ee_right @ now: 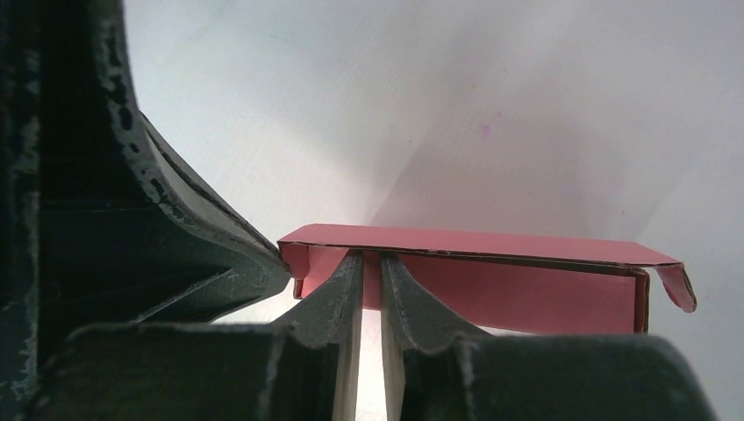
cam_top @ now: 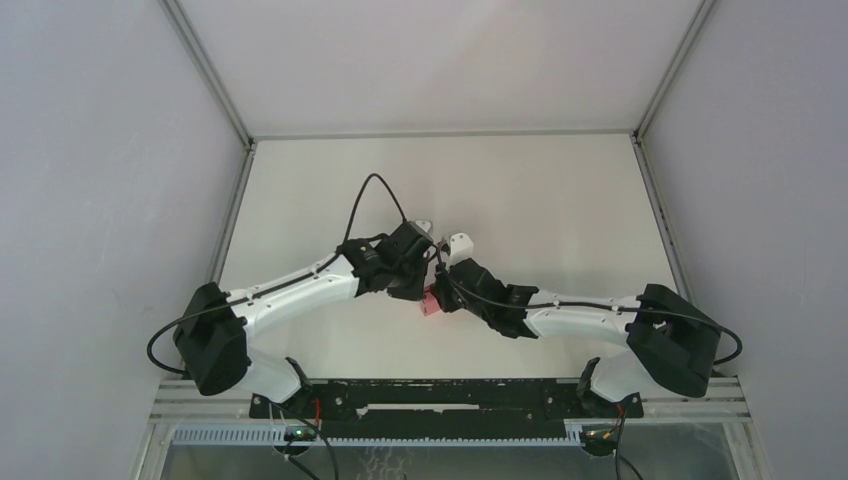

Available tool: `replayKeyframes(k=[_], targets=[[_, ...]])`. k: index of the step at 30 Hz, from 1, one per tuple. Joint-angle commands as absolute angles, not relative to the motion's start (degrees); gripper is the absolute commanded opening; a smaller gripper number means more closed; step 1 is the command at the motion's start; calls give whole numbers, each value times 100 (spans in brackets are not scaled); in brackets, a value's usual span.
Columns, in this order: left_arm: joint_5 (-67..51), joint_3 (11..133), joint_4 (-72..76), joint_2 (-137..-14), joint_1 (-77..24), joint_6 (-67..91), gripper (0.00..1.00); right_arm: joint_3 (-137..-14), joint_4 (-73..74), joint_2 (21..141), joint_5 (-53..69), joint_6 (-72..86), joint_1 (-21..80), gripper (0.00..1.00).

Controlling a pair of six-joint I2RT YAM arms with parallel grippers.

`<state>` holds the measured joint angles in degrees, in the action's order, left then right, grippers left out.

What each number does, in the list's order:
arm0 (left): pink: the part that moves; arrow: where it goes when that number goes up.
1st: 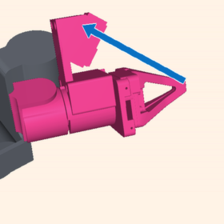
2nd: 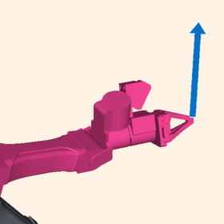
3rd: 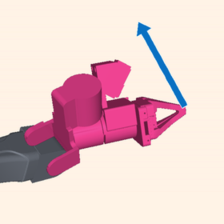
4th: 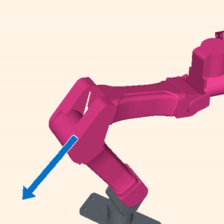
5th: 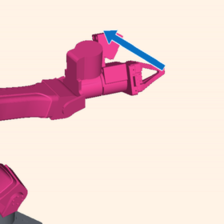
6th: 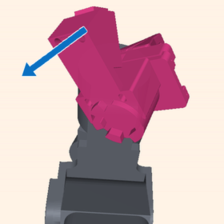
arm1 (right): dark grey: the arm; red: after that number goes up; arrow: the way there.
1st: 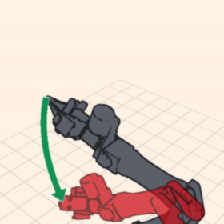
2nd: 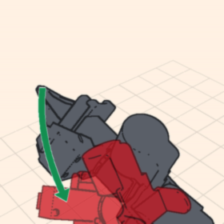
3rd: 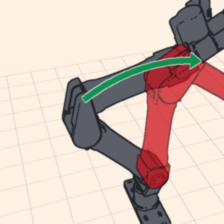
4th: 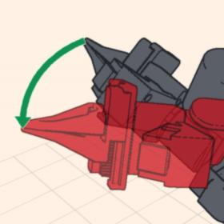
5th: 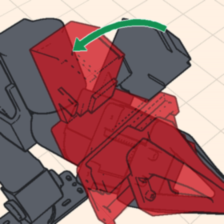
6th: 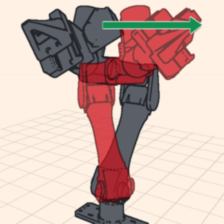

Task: Fold the paper box
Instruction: Close the paper box at the center of the board.

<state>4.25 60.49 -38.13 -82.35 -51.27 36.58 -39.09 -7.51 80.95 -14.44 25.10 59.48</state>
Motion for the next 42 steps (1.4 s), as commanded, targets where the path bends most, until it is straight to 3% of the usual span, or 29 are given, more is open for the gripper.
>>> replayKeyframes(k=[1, 18, 25, 30, 38, 40, 42], targets=[[332, 5962, -3810, -8023, -5186, 3615, 0, -3964, -431, 8253, -1284, 2649, 5933, 19], [506, 6133, -4089, -7840, -5223, 3511, 0, -3964, -308, 8120, -1282, 2612, 5919, 21], [761, 6336, -4412, -7107, -4990, 3454, 0, -3964, 541, 6979, -1398, 2397, 6001, 32], [927, 6053, -4395, -6588, -4717, 3489, 0, -4093, 1070, 6188, -709, 2222, 5380, 40], [823, 5593, -3781, -6594, -4463, 3480, 0, -5121, 2274, 6725, -328, 1556, 5033, 51], [730, 5651, -3624, -6716, -4313, 3384, 0, -5184, 2449, 6787, -187, 1541, 5010, 50], [581, 5764, -3520, -6910, -4146, 3233, 0, -5167, 2571, 6773, -108, 1658, 5085, 43]])
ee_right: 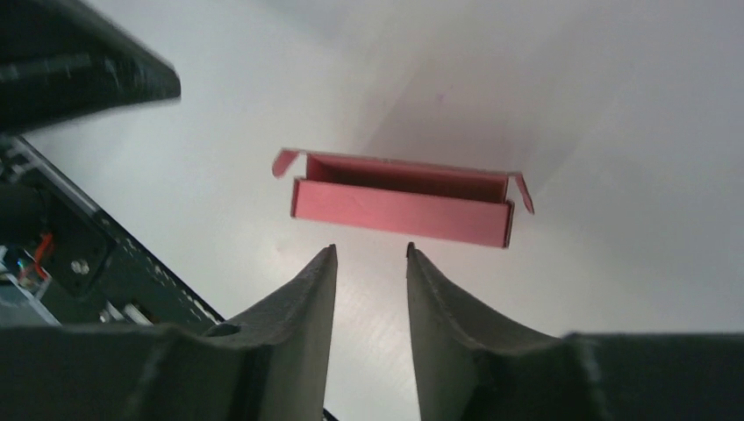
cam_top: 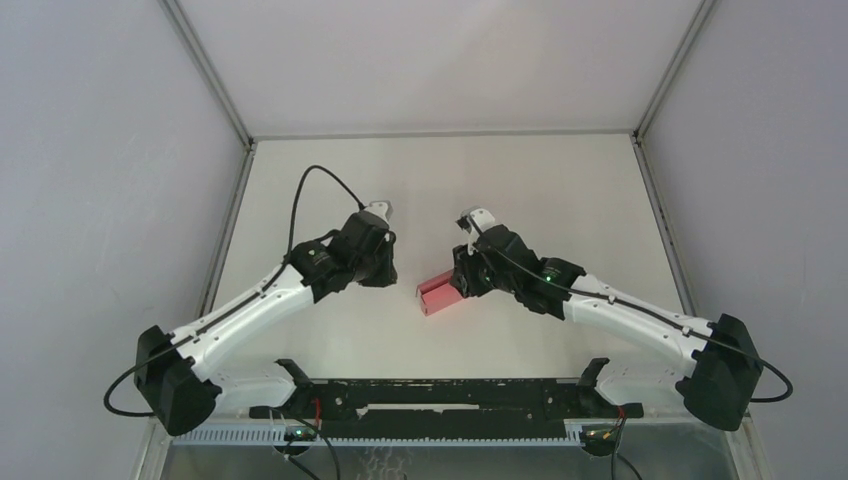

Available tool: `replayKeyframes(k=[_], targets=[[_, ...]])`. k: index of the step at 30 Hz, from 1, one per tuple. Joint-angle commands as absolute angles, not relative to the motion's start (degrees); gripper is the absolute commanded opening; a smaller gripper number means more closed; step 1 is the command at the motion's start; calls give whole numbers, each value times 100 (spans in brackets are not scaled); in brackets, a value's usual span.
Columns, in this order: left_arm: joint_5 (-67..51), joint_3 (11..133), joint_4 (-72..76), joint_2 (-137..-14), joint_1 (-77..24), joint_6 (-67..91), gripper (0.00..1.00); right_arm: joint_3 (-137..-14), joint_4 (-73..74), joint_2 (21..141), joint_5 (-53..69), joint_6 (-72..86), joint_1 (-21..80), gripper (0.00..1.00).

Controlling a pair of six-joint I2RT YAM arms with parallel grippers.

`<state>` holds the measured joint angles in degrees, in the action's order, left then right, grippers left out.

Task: Fold the paper box
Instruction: Close the paper box at the center of the board.

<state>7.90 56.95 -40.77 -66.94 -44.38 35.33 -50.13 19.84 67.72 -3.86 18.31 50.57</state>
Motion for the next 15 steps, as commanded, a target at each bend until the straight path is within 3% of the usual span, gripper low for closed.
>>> replayKeyframes(k=[1, 6, 15], targets=[[515, 5824, -3435, -7027, -4070, 3174, 0, -5112, 2590, 6739, -207, 1742, 5175, 39], [67, 6144, -3106, -7719, -3605, 2929, 0, -4307, 2126, 6593, -887, 2281, 5548, 34], [-1284, 6235, -2022, -8867, -3528, 2938, 0, -3887, 999, 7269, -982, 2583, 5678, 39]])
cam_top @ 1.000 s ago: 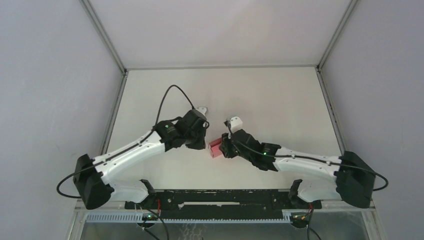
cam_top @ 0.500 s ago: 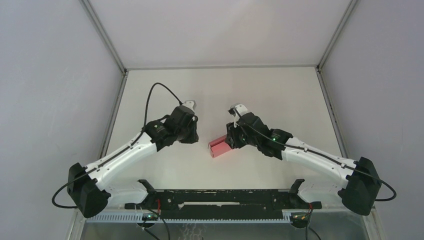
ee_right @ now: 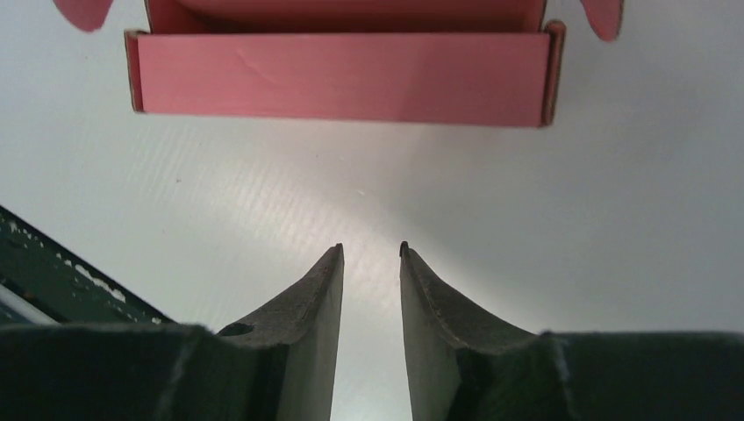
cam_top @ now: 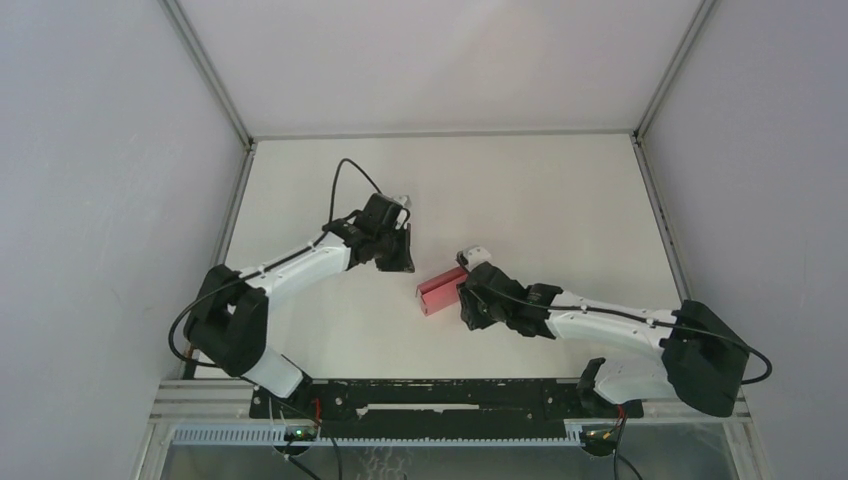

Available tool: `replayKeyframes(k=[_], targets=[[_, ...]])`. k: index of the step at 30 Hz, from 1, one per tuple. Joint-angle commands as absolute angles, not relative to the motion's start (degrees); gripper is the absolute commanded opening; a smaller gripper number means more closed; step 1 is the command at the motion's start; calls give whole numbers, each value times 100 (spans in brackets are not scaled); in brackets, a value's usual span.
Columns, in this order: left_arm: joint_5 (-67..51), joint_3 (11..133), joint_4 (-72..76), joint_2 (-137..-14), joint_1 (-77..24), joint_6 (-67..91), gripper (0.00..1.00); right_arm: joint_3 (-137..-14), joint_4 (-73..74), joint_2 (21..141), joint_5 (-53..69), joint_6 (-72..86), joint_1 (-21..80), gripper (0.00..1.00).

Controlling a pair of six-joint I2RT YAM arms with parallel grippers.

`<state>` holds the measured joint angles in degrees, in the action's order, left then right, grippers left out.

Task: Fold the paper box
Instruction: Close the paper box at the center of the board.

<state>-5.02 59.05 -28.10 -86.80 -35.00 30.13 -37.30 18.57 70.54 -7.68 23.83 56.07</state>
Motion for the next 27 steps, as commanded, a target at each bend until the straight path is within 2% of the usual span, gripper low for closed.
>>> replayKeyframes(k=[1, 14, 27], targets=[[-1347, 6265, -1983, -8960, -3545, 2936, 0, -3938, 949, 7344, -1006, 2584, 5678, 39], [-1712, 5580, -1130, -9326, -4100, 3454, 0, -4812, 558, 8570, -771, 2571, 5601, 40], [-1661, 5258, -976, -9347, -4254, 3633, 0, -5016, 448, 8741, -732, 2639, 5528, 39]])
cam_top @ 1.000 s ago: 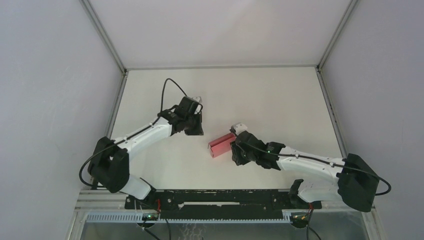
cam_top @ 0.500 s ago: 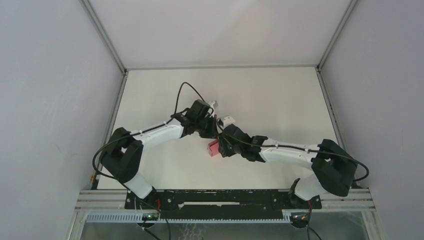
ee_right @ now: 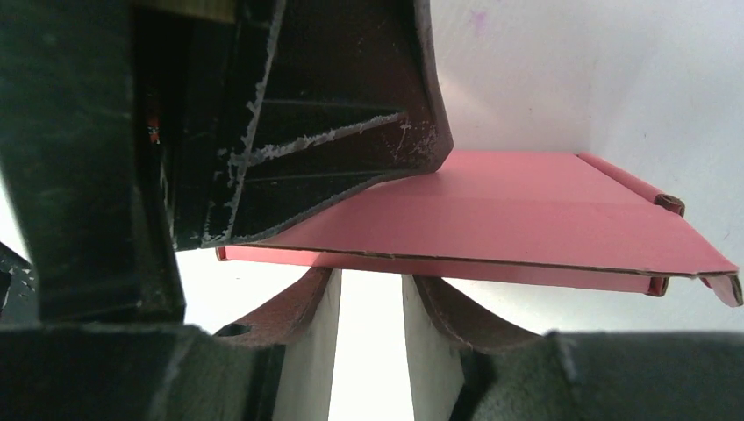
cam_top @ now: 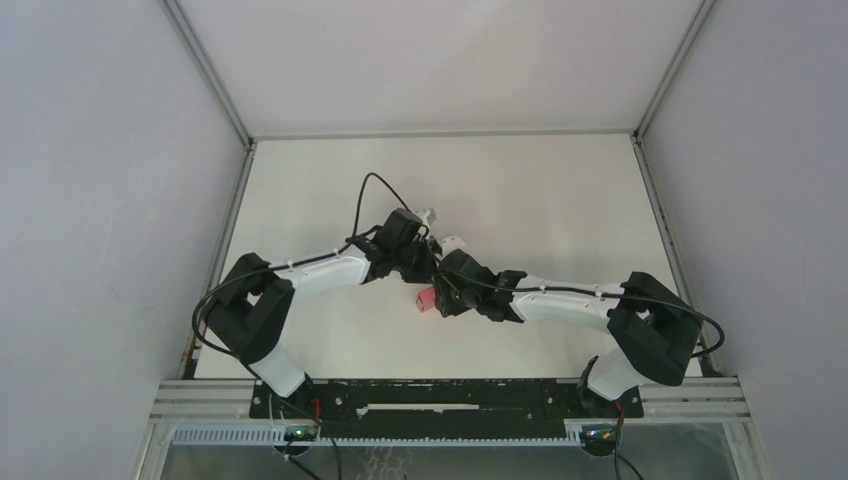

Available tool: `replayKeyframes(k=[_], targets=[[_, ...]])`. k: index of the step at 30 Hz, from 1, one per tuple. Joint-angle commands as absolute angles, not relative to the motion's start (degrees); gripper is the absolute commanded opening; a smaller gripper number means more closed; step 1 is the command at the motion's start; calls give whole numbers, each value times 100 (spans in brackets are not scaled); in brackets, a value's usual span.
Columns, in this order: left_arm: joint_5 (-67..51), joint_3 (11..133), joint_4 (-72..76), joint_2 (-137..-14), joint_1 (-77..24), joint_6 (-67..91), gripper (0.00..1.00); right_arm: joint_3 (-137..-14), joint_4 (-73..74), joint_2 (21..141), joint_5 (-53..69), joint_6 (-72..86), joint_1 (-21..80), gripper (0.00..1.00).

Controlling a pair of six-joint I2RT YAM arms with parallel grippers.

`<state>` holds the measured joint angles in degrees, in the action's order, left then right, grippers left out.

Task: Fold the paper box
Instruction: Close the paper box at the center of the board.

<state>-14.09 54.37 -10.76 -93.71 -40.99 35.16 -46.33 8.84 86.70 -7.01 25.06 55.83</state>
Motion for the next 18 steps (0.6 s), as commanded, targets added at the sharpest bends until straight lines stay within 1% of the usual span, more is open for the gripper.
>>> replayKeyframes(k=[1, 11, 18], targets=[[-1667, 5256, -976, -9365, -4250, 3618, 0, -5058, 456, 8759, -730, 2626, 5528, 39], [-2289, 5374, -877, -9701, -4086, 3229, 0, -5421, 571, 8956, -742, 2512, 5593, 40], [-2644, 5573, -725, -9933, -4036, 3029, 0, -5404, 723, 8820, -1093, 2550, 5657, 40]])
